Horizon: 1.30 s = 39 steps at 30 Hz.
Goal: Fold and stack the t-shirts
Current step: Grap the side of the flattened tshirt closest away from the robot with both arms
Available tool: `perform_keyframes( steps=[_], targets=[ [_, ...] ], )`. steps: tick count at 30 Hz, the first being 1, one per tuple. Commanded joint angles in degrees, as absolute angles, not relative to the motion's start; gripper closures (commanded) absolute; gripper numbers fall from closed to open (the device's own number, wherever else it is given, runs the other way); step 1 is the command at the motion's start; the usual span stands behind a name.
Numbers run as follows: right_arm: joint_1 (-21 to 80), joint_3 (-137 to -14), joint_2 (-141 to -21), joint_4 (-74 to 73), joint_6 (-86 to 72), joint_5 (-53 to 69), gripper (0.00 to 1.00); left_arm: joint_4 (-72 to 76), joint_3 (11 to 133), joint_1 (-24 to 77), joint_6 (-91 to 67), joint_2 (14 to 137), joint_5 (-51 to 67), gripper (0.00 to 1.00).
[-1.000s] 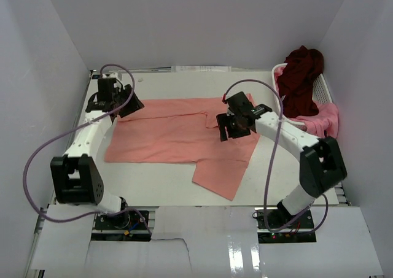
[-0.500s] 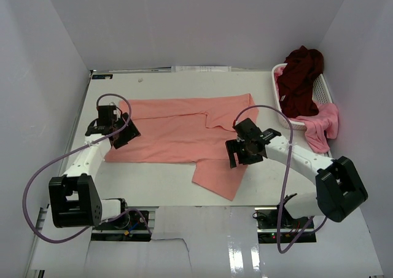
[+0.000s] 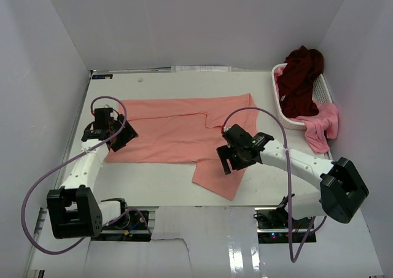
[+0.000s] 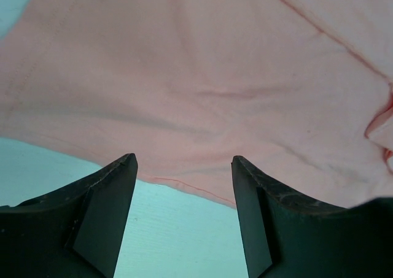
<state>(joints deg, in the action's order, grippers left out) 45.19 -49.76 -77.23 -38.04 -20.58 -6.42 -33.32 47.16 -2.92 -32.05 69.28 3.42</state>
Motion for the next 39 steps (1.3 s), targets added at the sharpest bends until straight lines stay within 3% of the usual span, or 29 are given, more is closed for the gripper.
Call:
perform_keyframes(
  steps=[1,11,30,39],
  targets=[
    [51.05,-50.37,-74.97,-43.32,-23.02,-11.15,0.21,-35.5,46.5,-4.91,-37.16,64.08,1.67,0.27],
    [61.95,-40.71,-69.7,-41.06,-31.28,-10.64,0.24,-36.21,43.77,-11.86,-38.76,62.75,6.5,0.26],
    [67.41,-37.79,-75.23,-34.28,-34.19,-7.65,0.38,-37.18,42.98,-20.74,-35.6,60.47,7.12,0.27],
    [68.38,-38.41,-77.78,-33.93,-34.45,-7.29,0.56,-37.18,42.8,-21.01,-35.33,60.03,6.59,0.27]
  ],
)
